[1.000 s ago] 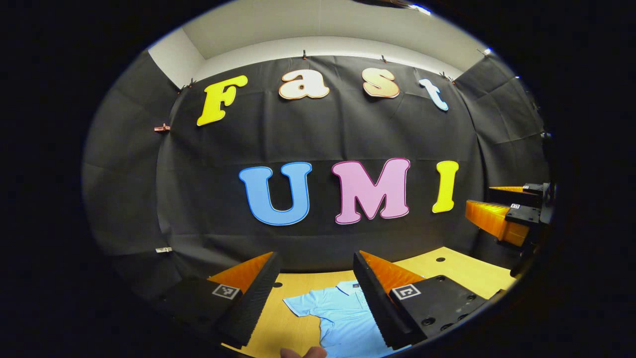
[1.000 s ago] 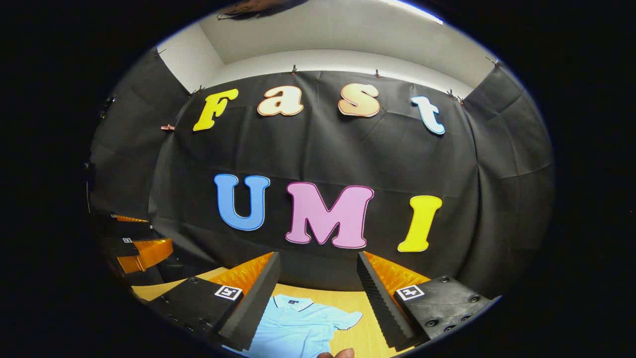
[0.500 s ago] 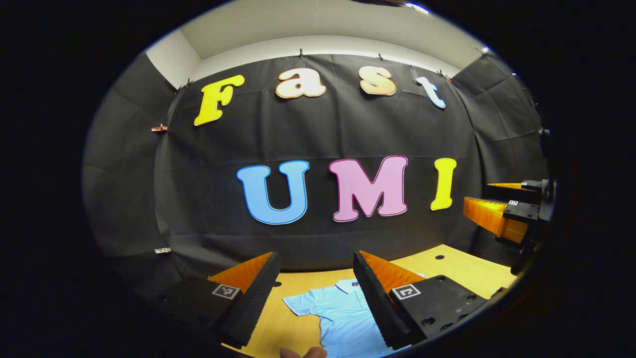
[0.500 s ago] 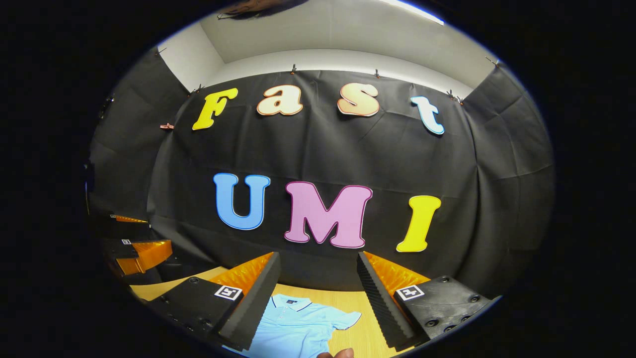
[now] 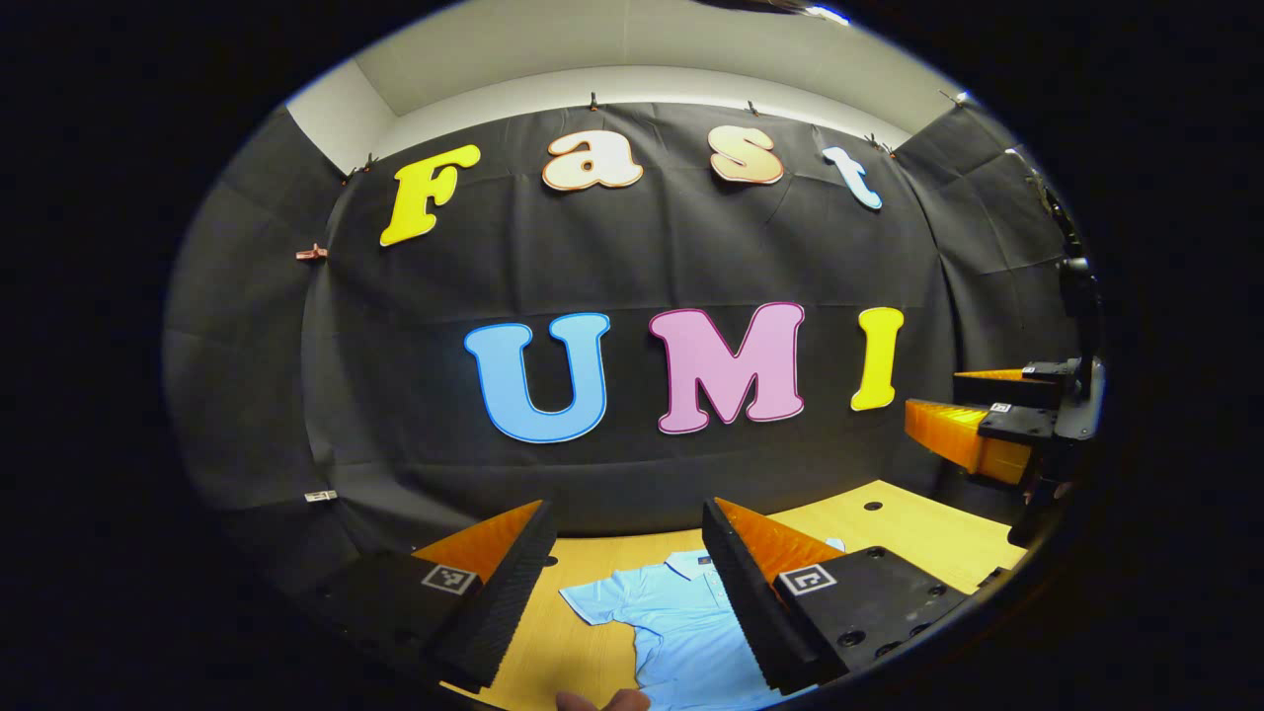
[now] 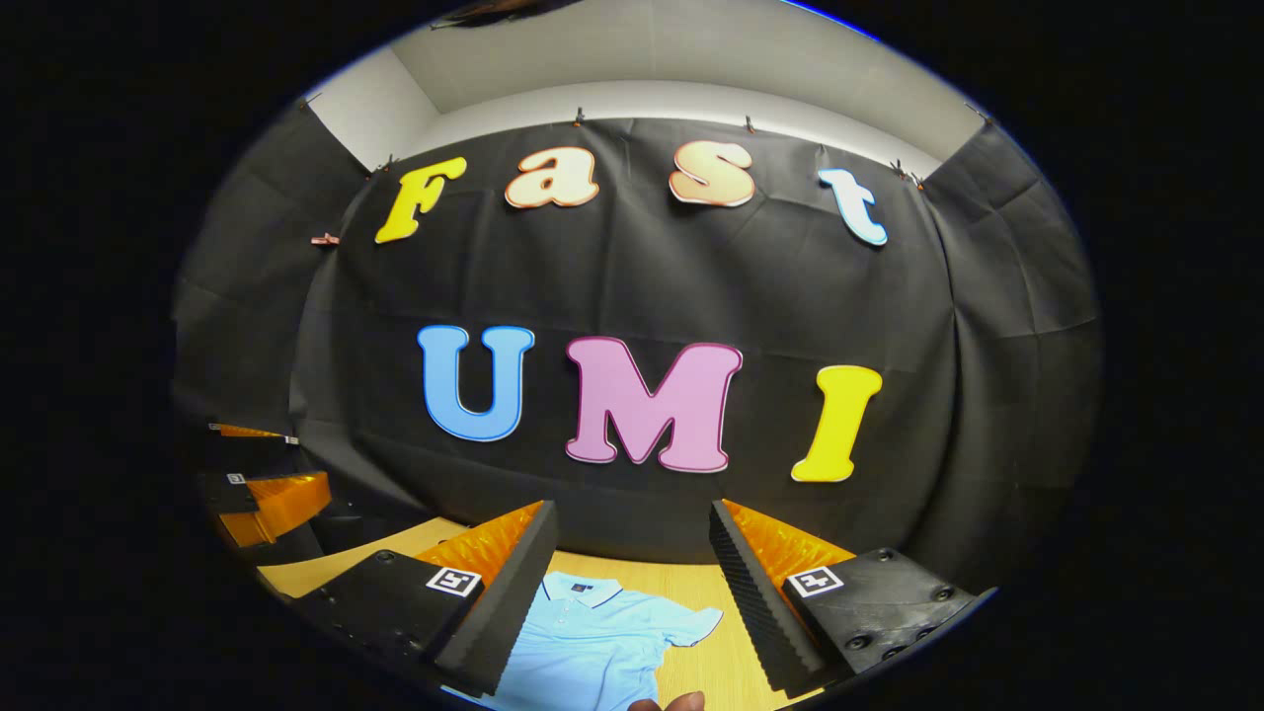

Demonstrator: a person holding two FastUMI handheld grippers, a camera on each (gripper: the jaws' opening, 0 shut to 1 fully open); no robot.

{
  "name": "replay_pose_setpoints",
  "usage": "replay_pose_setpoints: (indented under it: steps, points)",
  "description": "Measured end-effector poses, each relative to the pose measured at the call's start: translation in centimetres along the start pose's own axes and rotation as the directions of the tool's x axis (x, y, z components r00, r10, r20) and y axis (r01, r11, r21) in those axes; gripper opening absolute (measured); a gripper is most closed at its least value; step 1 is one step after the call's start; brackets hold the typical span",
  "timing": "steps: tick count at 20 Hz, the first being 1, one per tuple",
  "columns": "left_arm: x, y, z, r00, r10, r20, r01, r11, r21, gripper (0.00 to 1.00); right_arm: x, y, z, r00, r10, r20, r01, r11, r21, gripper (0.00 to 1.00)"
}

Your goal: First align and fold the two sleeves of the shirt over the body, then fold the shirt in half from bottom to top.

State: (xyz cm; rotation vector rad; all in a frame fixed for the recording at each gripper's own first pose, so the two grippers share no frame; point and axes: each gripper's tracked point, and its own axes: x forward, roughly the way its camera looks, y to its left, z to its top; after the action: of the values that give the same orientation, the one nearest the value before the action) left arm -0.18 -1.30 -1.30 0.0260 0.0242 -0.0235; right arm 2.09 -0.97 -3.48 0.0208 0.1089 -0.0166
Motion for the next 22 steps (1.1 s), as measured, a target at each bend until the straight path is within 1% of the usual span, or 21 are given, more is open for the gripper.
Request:
replay_pose_setpoints:
  steps: [2, 4, 6, 8, 9, 11, 15, 16, 19, 22]
  points:
    - [0.4, -0.2, -0.5, 1.000, -0.004, -0.011, 0.004, 1.000, 0.007, 0.95, 2.3, -1.4, -1.9, 0.998, -0.025, -0.051, 0.025, 1.000, 0.006, 0.96]
    - [1.1, -0.4, -0.7, 1.000, -0.007, -0.023, 0.007, 1.000, 0.013, 0.95, 5.4, -2.9, -4.8, 0.991, -0.048, -0.122, 0.049, 0.999, 0.005, 0.96]
    - [1.8, -0.9, -1.1, 0.999, -0.008, -0.034, 0.009, 1.000, 0.009, 0.95, 8.7, -4.4, -8.8, 0.974, -0.056, -0.218, 0.063, 0.998, 0.025, 0.96]
    - [2.2, -1.2, -1.4, 0.999, -0.004, -0.044, 0.004, 1.000, 0.004, 0.95, 11.8, -5.9, -13.4, 0.946, -0.055, -0.319, 0.083, 0.994, 0.073, 0.96]
    - [2.5, -1.2, -1.6, 0.999, 0.004, -0.050, -0.004, 1.000, 0.006, 0.95, 13.1, -6.7, -15.9, 0.927, -0.060, -0.369, 0.101, 0.990, 0.095, 0.96]
    - [3.2, -1.2, -2.1, 0.997, 0.026, -0.066, -0.025, 1.000, 0.017, 0.95, 15.7, -9.0, -21.0, 0.882, -0.080, -0.464, 0.150, 0.982, 0.115, 0.96]
    - [4.4, -1.4, -3.3, 0.992, 0.069, -0.101, -0.066, 0.997, 0.027, 0.95, 19.9, -12.3, -29.5, 0.803, -0.119, -0.584, 0.228, 0.966, 0.118, 0.97]
    - [4.7, -1.4, -3.6, 0.991, 0.078, -0.112, -0.075, 0.997, 0.029, 0.95, 20.5, -12.9, -31.4, 0.781, -0.123, -0.612, 0.242, 0.963, 0.115, 0.99]
    - [5.2, -1.6, -4.8, 0.985, 0.096, -0.144, -0.091, 0.995, 0.040, 0.95, 22.2, -14.3, -37.1, 0.716, -0.133, -0.686, 0.273, 0.957, 0.100, 1.00]
    - [5.7, -1.9, -5.7, 0.979, 0.107, -0.171, -0.100, 0.994, 0.045, 0.95, 22.7, -14.9, -41.7, 0.656, -0.128, -0.744, 0.291, 0.952, 0.093, 1.00]
